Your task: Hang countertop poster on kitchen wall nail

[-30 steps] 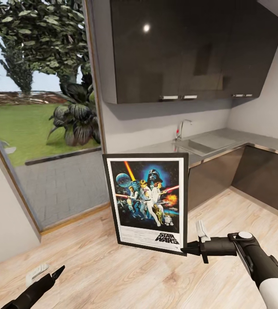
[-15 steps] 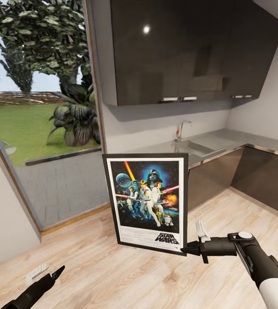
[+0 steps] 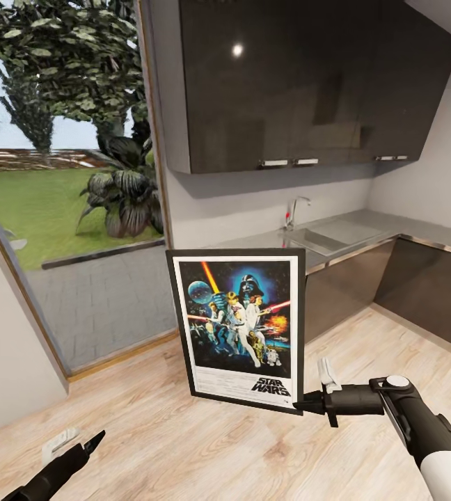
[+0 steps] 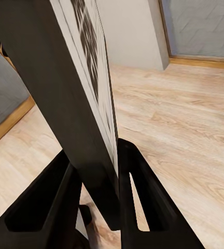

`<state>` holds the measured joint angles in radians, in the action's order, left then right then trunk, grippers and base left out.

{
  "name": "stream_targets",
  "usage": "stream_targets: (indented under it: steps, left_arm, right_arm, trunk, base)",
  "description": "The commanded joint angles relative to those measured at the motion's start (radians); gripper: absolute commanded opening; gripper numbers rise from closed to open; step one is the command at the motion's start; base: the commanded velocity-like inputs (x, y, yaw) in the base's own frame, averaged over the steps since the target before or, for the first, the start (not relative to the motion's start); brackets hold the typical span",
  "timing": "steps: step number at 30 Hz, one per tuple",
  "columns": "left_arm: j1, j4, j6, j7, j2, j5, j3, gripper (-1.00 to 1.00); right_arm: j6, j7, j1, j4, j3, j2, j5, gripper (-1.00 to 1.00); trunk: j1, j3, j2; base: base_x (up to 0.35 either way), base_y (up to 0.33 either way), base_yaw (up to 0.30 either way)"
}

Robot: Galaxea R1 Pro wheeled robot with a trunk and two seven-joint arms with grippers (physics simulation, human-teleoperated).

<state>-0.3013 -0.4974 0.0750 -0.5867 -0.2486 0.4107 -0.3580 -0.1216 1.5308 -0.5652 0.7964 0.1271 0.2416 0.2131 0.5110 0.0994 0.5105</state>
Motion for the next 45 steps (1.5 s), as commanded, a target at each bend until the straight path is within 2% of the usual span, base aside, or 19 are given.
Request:
stream_targets:
  steps: [1,16,45]
  left_arm:
    - [-0.001,0.0,0.008,-0.005,0.0,0.008,-0.003,1.0]
    - [-0.001,0.0,0.008,-0.005,0.0,0.008,-0.003,1.0]
    - [-0.001,0.013,0.002,-0.005,0.0,0.009,-0.003,1.0]
  right_arm:
    - [-0.012,0.006,-0.001,0.001,0.003,-0.001,0.006,-1.0]
    - [-0.012,0.006,-0.001,0.001,0.003,-0.001,0.006,-1.0]
    - [-0.01,0.006,-0.001,0.001,0.005,-0.001,0.006,-1.0]
  trunk:
    - [-0.003,-0.001,-0.005]
    - [-0.061,-0.048,-0.11]
    - [-0.061,-0.048,-0.11]
  base:
    - [0.0,0.0,0.0]
    - [0.0,0.0,0.0]
    - [0.0,0.0,0.0]
